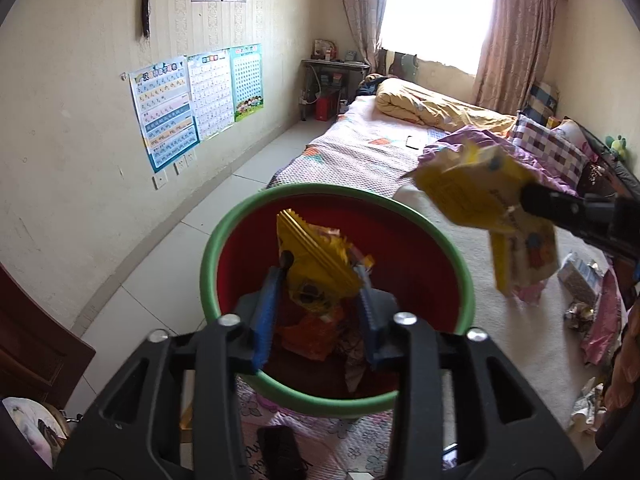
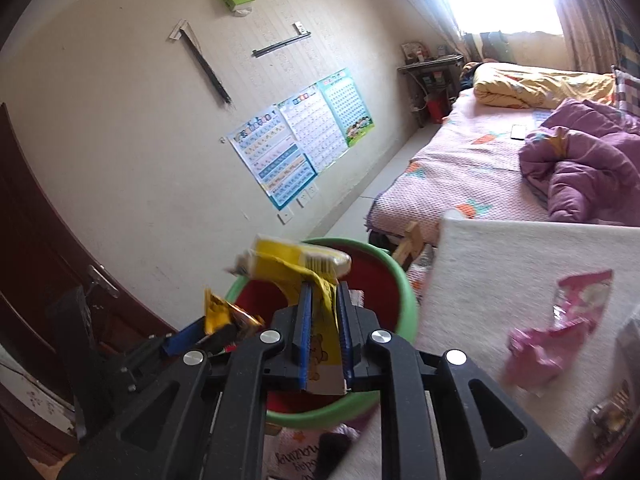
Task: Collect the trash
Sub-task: 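Move both tools over the bin and open them to drop the wrappers, then swing both tools back toward the mat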
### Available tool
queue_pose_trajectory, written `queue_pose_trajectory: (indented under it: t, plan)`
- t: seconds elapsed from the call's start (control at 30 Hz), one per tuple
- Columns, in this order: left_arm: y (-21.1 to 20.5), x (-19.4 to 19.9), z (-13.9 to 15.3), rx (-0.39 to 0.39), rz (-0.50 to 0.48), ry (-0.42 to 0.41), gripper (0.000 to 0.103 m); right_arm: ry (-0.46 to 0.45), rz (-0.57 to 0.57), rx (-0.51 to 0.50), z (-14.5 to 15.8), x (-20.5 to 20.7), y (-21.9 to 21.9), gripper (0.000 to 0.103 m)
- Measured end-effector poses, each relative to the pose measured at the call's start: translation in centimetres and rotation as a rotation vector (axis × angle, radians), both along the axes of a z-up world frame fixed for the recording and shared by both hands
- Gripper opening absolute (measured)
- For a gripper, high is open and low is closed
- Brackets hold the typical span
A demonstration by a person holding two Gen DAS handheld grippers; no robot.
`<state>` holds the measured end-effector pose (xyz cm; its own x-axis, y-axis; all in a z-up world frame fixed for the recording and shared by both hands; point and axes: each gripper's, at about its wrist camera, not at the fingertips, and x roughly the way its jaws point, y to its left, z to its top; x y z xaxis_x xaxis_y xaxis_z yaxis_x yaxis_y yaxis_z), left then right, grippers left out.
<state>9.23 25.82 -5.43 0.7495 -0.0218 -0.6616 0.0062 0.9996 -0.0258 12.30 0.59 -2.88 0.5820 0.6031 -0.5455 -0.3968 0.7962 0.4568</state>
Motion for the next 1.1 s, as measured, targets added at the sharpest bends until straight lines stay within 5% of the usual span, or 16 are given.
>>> queue_pose_trajectory:
  t: [0.03,0.1,0.27,0.5,0.73,1.1]
  plan:
    - [0.3,0.2,-0.1,0.002,0.012,-0.001,0.069,-0.002,0.012,0.003,-0.1,0.4,0.4,0.023]
    - [0.9,0.0,-0.1,-0.004,0.032,-0.015,0.078,-0.027,0.032,0.029,-0.2,0.6,0.7,0.068]
    - [2.6,-1.2,0.0,-0.044,0.073,-0.024,0.08,-0.088,0.258,0.094,-2.1,-2.1,-0.2,0.08]
    - [4.2,-2.1,-0.4,-0.087,0.13,-0.014,0.08,0.081,0.462,0.157,-8.5,-5.8,-2.1,0.08]
    - [3.4,-2.6,0.2,-0.069,0.122,-0.031,0.08,0.047,0.547,0.102,-10.8,-8.1,-0.8,0.08]
    - [3.7,-3.1,0.9,-0.066,0.145,-0.037,0.081,0.115,0.581,0.04,-13.2,-9.0,-0.2,0.08]
